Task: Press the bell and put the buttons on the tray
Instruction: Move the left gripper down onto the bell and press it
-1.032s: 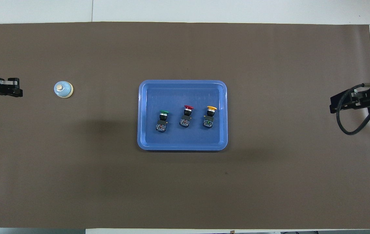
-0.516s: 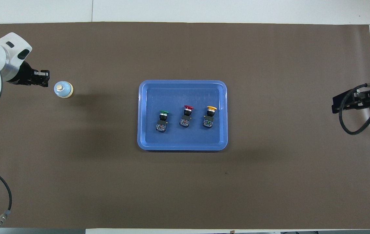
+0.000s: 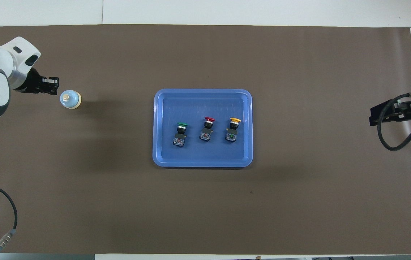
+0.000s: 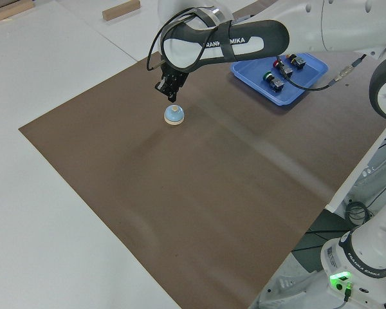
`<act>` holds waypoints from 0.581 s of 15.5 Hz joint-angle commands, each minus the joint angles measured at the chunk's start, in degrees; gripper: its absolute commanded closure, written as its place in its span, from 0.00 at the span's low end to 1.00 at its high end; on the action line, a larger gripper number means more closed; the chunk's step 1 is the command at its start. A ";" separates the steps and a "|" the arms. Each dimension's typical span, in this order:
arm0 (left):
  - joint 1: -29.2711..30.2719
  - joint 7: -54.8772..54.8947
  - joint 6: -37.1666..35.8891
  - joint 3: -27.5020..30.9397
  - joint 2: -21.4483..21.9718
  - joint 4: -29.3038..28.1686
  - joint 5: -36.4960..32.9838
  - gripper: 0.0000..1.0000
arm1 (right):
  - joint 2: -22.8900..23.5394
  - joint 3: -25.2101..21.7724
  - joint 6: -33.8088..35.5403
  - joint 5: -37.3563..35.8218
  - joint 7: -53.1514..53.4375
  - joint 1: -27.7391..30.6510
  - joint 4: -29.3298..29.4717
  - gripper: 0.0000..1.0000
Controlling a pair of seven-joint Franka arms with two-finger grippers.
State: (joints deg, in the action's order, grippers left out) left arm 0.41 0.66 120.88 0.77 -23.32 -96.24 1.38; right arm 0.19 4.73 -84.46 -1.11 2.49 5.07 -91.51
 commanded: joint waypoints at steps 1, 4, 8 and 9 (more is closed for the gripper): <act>-0.32 -0.75 3.22 0.11 -0.84 -1.85 -0.76 1.00 | -0.89 0.28 -0.35 0.84 -1.44 0.82 -0.78 0.00; -0.41 -0.75 9.44 0.11 -0.93 -6.66 -0.76 1.00 | -0.89 0.37 -0.35 0.93 -1.44 0.82 -0.78 0.00; -0.32 -0.75 11.40 0.19 -0.93 -8.18 -0.76 1.00 | -0.89 0.37 -0.35 0.84 -1.44 0.73 -0.78 0.00; -0.41 -0.75 11.22 0.19 -0.93 -8.09 -0.76 1.00 | -0.89 0.28 -0.35 0.84 -1.44 0.82 -0.78 0.00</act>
State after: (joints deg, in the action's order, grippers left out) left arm 0.36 0.66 129.21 0.77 -23.14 -101.80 1.37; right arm 0.18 4.73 -84.46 -1.11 2.49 5.07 -91.51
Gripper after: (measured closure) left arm 0.991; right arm 0.000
